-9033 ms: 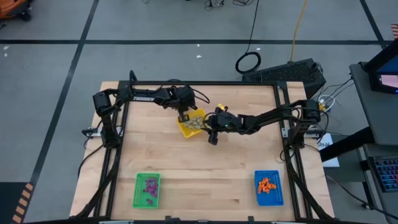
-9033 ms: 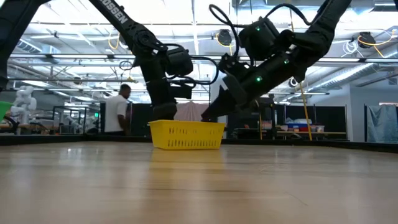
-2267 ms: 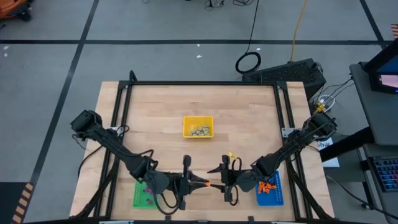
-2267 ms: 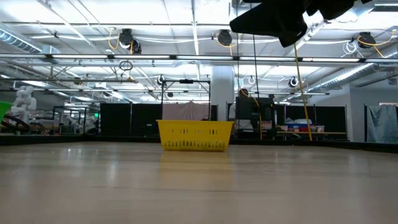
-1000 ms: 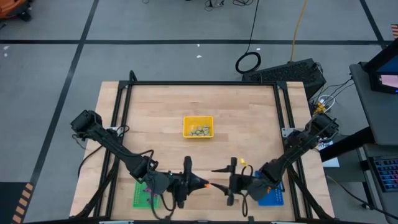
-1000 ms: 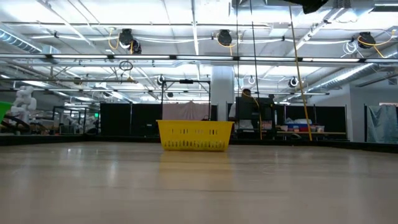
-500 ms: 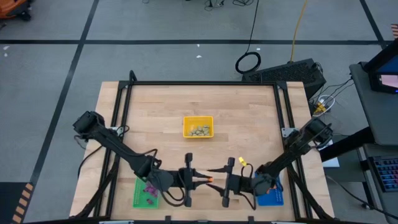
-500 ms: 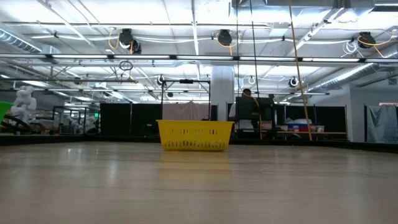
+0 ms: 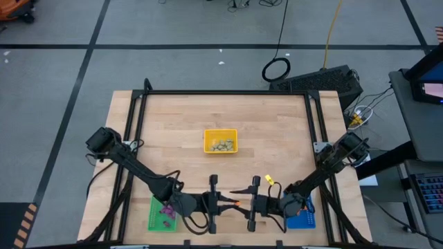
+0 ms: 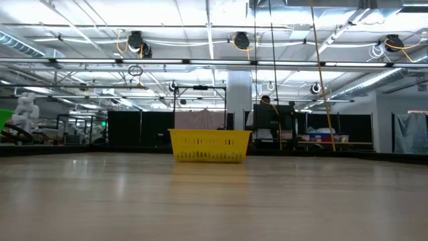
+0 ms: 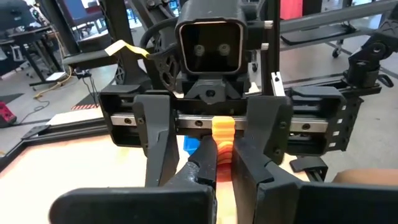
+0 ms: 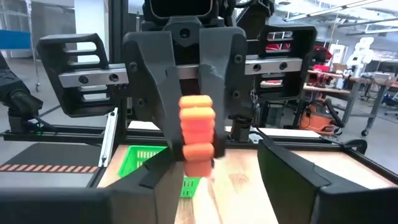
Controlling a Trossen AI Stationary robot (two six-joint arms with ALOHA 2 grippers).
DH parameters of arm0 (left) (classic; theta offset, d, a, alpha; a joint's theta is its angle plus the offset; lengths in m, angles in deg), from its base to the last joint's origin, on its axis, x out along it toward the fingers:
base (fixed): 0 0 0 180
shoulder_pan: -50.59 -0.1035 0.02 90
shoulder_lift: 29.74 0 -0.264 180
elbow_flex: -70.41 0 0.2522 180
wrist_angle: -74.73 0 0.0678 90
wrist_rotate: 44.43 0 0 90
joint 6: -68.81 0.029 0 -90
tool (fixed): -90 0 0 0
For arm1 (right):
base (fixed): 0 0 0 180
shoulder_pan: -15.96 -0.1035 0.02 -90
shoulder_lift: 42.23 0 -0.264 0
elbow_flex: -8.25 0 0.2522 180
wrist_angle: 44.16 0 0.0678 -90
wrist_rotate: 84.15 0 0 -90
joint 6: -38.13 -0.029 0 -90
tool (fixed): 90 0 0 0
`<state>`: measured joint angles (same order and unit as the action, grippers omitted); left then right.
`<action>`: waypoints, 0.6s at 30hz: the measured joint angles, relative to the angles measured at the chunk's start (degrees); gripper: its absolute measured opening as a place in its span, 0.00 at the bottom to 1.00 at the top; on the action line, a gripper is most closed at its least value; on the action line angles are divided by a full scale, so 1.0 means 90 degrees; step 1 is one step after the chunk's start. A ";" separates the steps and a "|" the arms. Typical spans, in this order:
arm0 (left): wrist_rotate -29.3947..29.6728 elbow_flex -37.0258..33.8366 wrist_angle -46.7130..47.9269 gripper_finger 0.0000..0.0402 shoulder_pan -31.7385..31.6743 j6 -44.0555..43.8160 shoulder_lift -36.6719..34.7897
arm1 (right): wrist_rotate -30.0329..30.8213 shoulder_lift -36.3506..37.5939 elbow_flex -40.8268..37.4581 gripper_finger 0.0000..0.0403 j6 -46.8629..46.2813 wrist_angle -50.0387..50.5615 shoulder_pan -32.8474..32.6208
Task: Sort Halloween decoration
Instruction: Put the orange skeleton toy in the blue basket
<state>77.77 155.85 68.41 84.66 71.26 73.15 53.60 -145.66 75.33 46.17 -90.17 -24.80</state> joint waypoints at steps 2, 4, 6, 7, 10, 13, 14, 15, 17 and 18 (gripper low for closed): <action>0.0001 0.0000 -0.0009 0.05 0.0022 0.0098 0.0000 | 0.0000 0.0000 0.0000 0.45 0.0010 -0.0007 -0.0022; 0.0004 0.0000 -0.0003 0.05 0.0024 0.0107 0.0000 | -0.0008 -0.0001 0.0000 0.41 0.0030 0.0001 -0.0051; 0.0004 0.0000 -0.0011 0.05 0.0022 0.0106 0.0000 | -0.0005 0.0000 0.0000 0.37 0.0058 -0.0003 -0.0068; 0.0006 0.0000 -0.0018 0.05 0.0022 0.0107 0.0000 | -0.0004 0.0000 0.0000 0.35 0.0073 -0.0005 -0.0068; 0.0030 0.0000 -0.0021 0.05 0.0022 0.0107 0.0000 | -0.0007 0.0000 0.0000 0.30 0.0090 0.0002 -0.0068; 0.0034 0.0000 -0.0018 0.05 0.0022 0.0107 -0.0004 | -0.0010 0.0000 0.0000 0.26 0.0158 0.0000 -0.0070; 0.0036 0.0000 -0.0010 0.05 0.0021 0.0107 -0.0005 | -0.0014 0.0000 0.0000 0.25 0.0173 0.0002 -0.0070; 0.0040 0.0000 -0.0005 0.05 0.0019 0.0107 -0.0005 | -0.0023 0.0000 0.0000 0.23 0.0181 0.0005 -0.0070; 0.0040 0.0000 -0.0005 0.05 0.0019 0.0107 -0.0005 | -0.0030 0.0000 0.0000 0.21 0.0183 0.0003 -0.0073; 0.0040 0.0000 -0.0005 0.05 0.0019 0.0107 -0.0007 | -0.0048 0.0000 0.0000 0.19 0.0184 0.0005 -0.0075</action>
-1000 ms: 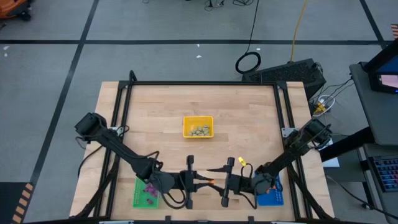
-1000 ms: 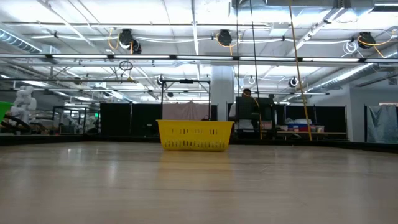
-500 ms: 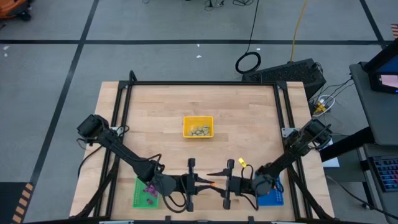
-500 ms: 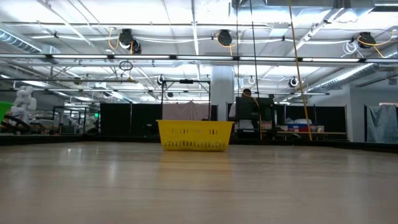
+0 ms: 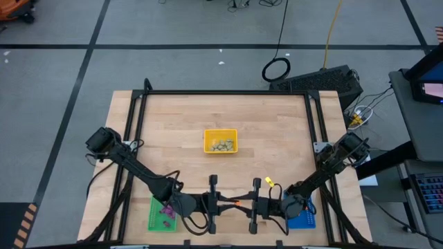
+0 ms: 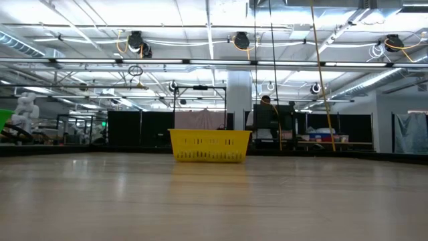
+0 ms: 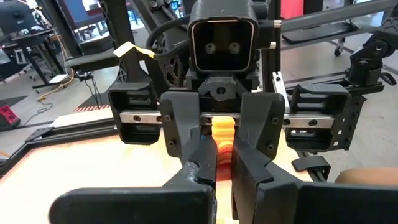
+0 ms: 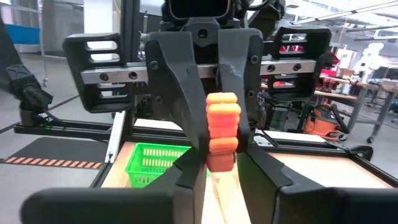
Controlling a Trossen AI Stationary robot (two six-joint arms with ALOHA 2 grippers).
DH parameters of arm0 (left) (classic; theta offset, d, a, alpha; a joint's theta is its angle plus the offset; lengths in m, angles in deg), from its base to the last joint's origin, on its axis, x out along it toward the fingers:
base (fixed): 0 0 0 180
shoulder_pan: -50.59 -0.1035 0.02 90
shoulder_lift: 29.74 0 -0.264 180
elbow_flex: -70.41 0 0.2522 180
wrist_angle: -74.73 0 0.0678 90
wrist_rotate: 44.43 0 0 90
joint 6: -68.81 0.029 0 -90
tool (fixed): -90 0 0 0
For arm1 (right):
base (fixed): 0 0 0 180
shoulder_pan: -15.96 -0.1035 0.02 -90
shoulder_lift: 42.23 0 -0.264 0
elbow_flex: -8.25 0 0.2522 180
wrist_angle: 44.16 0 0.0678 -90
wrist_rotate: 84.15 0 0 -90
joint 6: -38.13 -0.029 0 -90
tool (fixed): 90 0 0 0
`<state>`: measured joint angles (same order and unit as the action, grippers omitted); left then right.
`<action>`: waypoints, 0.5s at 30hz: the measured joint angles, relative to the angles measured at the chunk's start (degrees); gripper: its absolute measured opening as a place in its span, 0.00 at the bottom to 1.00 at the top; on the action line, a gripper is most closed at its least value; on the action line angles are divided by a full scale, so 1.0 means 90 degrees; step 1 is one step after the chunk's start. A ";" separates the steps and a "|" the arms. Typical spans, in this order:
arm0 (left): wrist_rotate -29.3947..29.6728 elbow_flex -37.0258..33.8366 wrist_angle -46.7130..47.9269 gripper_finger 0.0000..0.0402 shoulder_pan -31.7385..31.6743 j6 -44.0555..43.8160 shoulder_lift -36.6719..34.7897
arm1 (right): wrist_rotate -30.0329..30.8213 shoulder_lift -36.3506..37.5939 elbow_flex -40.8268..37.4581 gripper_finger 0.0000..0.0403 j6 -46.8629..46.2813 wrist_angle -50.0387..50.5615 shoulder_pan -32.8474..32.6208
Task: Sort Halloween decoration
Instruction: Put the orange skeleton toy in the blue basket
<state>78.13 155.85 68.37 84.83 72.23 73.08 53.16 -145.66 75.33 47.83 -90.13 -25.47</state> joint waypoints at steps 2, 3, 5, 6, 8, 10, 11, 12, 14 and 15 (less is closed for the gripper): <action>-0.0002 0.0000 0.0005 0.05 0.0000 0.0000 -0.0002 | -0.0115 0.0000 0.0000 0.16 0.0012 0.0000 0.0003; -0.0004 0.0000 0.0007 0.05 0.0002 -0.0001 -0.0002 | -0.0169 0.0000 0.0000 0.15 0.0021 0.0000 0.0005; -0.0013 0.0000 0.0010 0.05 0.0002 -0.0001 -0.0002 | -0.0258 0.0000 0.0000 0.11 0.0025 0.0000 0.0005; -0.0012 0.0000 0.0011 0.05 0.0002 -0.0002 -0.0002 | -0.0262 0.0000 0.0000 0.10 0.0025 0.0000 0.0005; -0.0012 0.0000 0.0015 0.05 0.0002 0.0000 -0.0002 | -0.0265 0.0000 0.0000 0.07 0.0050 0.0002 0.0005; -0.0012 0.0000 0.0017 0.05 0.0002 0.0000 -0.0002 | -0.0268 0.0000 0.0000 0.06 0.0071 0.0002 0.0005; -0.0015 0.0000 0.0020 0.05 0.0002 0.0000 -0.0002 | -0.0275 0.0000 0.0000 0.06 0.0074 0.0005 0.0005; -0.0013 0.0000 0.0035 0.05 0.0002 0.0000 -0.0002 | -0.0280 0.0000 0.0000 0.06 0.0074 0.0005 0.0005; -0.0015 0.0002 0.0105 0.05 0.0002 -0.0004 -0.0004 | -0.0282 0.0000 0.0000 0.09 0.0074 0.0019 0.0005; -0.0015 0.0005 0.0149 0.05 0.0000 -0.0006 -0.0005 | -0.0282 0.0000 0.0000 0.11 0.0074 0.0028 0.0007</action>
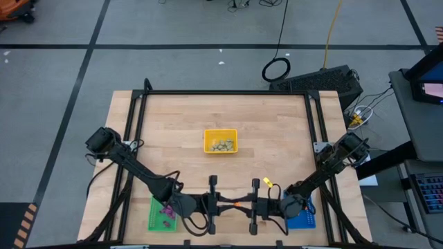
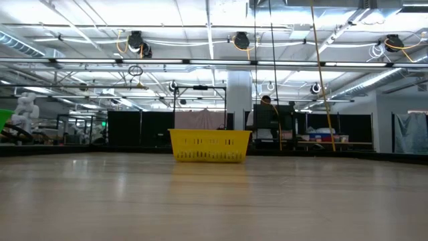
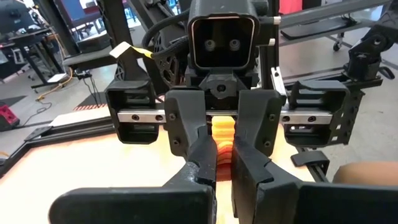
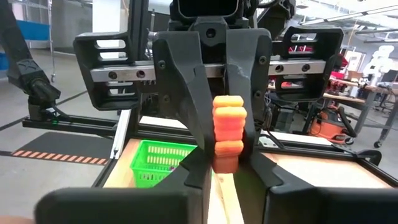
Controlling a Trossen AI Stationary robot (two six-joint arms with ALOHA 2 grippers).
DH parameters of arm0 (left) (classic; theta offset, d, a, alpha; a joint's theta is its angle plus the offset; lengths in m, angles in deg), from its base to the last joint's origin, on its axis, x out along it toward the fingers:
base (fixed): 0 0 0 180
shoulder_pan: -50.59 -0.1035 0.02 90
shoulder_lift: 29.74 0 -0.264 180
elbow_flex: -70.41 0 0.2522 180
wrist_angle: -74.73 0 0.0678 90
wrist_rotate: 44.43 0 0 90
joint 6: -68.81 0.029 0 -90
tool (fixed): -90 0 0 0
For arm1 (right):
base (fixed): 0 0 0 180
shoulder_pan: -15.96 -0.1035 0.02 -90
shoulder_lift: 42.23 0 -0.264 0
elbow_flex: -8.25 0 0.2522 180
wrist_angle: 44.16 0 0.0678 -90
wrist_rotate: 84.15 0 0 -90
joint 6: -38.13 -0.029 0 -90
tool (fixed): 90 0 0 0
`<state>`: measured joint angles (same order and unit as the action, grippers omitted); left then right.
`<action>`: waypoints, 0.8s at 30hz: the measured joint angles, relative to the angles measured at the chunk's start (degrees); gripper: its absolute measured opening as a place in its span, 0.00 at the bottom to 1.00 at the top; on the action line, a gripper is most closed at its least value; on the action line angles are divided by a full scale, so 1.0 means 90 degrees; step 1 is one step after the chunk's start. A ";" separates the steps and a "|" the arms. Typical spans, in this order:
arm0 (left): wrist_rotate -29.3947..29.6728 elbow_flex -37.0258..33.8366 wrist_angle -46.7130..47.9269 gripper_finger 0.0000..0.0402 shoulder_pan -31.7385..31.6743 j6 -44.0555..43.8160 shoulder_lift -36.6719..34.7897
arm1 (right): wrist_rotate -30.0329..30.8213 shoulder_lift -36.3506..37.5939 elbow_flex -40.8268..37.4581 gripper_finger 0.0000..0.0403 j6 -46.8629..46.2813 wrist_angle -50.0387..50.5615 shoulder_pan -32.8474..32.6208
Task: Sort Halloween decoration
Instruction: Put the orange skeleton toy in the blue basket
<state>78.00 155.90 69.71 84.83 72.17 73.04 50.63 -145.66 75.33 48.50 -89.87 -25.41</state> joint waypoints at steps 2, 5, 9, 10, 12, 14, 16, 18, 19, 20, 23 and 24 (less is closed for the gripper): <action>0.0000 0.0000 0.0063 0.05 0.0000 -0.0002 -0.0002 | 0.0000 0.0000 0.0000 0.13 -0.0001 0.0010 0.0000; -0.0005 0.0002 0.0075 0.05 -0.0002 -0.0002 -0.0005 | -0.0002 0.0000 0.0000 0.13 0.0054 0.0008 0.0000; -0.0005 0.0002 0.0084 0.05 -0.0002 0.0000 -0.0005 | -0.0005 0.0000 0.0000 0.06 0.0092 0.0037 0.0000; -0.0005 0.0002 0.0090 0.05 -0.0002 0.0001 -0.0005 | -0.0005 0.0000 0.0000 0.04 0.0094 0.0071 -0.0001; -0.0007 0.0002 0.0111 0.05 -0.0002 0.0003 -0.0005 | -0.0005 0.0000 0.0000 0.02 0.0095 0.0139 -0.0002; -0.0007 0.0002 0.0116 0.05 -0.0005 0.0006 -0.0005 | -0.0005 0.0000 0.0000 0.03 0.0073 0.0159 -0.0002; -0.0007 0.0002 0.0075 0.05 -0.0005 0.0055 -0.0005 | -0.0005 0.0000 0.0000 0.05 0.0047 0.0154 -0.0002; -0.0015 0.0002 0.0027 0.05 -0.0005 0.0055 -0.0005 | -0.0006 0.0000 0.0000 0.05 0.0046 0.0143 -0.0002; -0.0024 0.0002 0.0021 0.05 -0.0005 0.0052 -0.0005 | -0.0007 0.0000 0.0002 0.05 0.0046 0.0139 -0.0002; -0.0024 0.0002 0.0021 0.05 -0.0005 0.0058 -0.0005 | -0.0007 0.0000 0.0002 0.05 0.0046 0.0139 -0.0002; -0.0082 0.0000 -0.0007 0.12 -0.0005 0.0170 -0.0005 | -0.0012 0.0000 0.0003 0.03 0.0046 0.0144 -0.0002; -0.0101 0.0000 -0.0027 0.15 -0.0005 0.0174 -0.0005 | -0.0012 0.0000 0.0003 0.03 0.0046 0.0149 -0.0006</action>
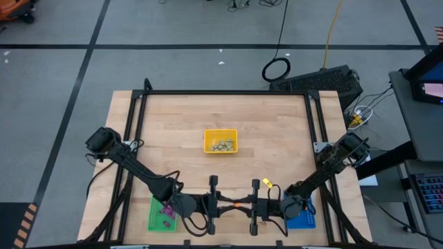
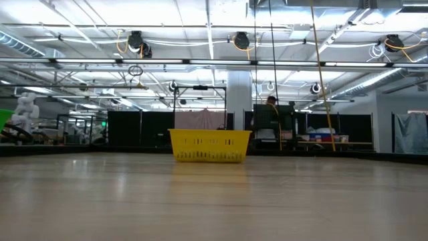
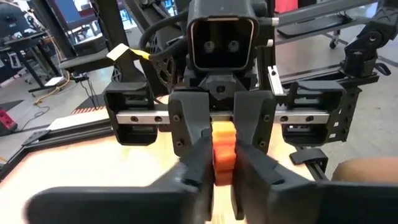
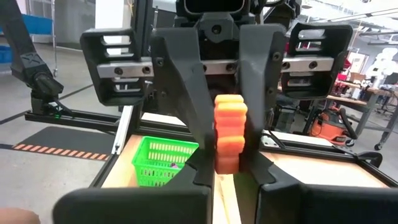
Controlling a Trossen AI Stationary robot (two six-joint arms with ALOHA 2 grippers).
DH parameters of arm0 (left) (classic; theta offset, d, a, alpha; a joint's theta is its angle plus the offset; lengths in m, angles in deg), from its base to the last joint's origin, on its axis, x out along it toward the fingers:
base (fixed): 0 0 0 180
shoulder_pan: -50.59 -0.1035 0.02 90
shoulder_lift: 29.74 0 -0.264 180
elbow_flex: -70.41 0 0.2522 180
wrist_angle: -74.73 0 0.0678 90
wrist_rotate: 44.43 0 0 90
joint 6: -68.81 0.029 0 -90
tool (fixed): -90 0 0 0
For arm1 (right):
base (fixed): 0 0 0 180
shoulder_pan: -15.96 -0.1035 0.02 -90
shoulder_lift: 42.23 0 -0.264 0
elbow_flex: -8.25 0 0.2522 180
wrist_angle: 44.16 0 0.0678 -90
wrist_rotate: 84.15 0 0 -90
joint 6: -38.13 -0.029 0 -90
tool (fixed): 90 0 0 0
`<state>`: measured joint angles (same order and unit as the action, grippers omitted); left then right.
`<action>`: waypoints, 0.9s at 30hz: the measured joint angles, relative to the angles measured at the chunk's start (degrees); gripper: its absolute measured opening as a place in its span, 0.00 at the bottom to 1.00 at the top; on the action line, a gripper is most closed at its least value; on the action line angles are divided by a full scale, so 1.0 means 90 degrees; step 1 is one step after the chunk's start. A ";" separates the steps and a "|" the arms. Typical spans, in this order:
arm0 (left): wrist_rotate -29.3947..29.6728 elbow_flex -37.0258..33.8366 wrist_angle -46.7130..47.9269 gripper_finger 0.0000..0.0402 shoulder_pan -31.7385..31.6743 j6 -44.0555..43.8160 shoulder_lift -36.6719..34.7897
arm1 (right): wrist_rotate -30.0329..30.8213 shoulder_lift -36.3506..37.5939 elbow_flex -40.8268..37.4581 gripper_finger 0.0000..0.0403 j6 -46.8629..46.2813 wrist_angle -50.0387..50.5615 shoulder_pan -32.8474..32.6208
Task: Sort Halloween decoration
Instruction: Put the orange skeleton toy in the blue basket
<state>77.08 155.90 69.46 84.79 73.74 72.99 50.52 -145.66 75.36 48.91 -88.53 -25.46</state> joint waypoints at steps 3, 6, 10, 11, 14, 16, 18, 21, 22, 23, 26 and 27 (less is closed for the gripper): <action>-0.0001 0.0000 -0.0013 0.29 0.0000 0.0041 0.0000 | 0.0000 0.0000 -0.0001 0.03 0.0000 0.0012 0.0001; 0.0007 0.0000 -0.0017 0.45 0.0002 0.0047 0.0000 | 0.0004 0.0000 -0.0001 0.03 0.0000 0.0012 0.0006; 0.0012 0.0000 0.0010 0.63 0.0028 0.0043 -0.0075 | 0.0010 0.0000 -0.0001 0.03 0.0000 0.0013 0.0006; 0.0054 0.0000 0.0019 0.67 0.0059 0.0041 -0.0133 | 0.0012 0.0000 -0.0001 0.03 -0.0003 0.0015 0.0006; 0.0231 0.0000 0.0003 0.74 0.0189 0.0004 -0.0319 | 0.0016 0.0000 -0.0001 0.03 -0.0024 0.0015 0.0006; 0.0413 0.0000 0.0075 0.76 0.0300 -0.0008 -0.0444 | 0.0030 0.0000 -0.0001 0.03 -0.0024 0.0015 0.0006; 0.0578 0.0000 0.0080 0.76 0.0407 -0.0003 -0.0538 | 0.0107 0.0070 0.0000 0.02 -0.0009 0.0089 -0.0001; 0.0868 0.0000 0.0301 0.74 0.0573 -0.0012 -0.0674 | 0.0215 0.0301 0.0048 0.02 -0.0024 0.0408 -0.0028; 0.0985 0.0000 0.0392 0.74 0.0611 -0.0016 -0.0687 | 0.0209 0.0410 0.0055 0.03 -0.0071 0.0592 -0.0039; 0.1119 0.0000 0.0498 0.73 0.0651 -0.0052 -0.0687 | 0.0216 0.0531 0.0052 0.03 -0.0169 0.0809 -0.0051; 0.1493 -0.0002 0.0894 0.71 0.0739 -0.0242 -0.0671 | 0.0209 0.0957 0.0052 0.04 -0.0581 0.1705 -0.0060; 0.1536 -0.0002 0.1011 0.71 0.0755 -0.0358 -0.0673 | 0.0200 0.1123 0.0052 0.04 -0.0762 0.2062 -0.0064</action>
<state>90.91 155.87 78.56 91.58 70.52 66.94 52.32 -135.56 75.83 42.06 -69.97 -26.04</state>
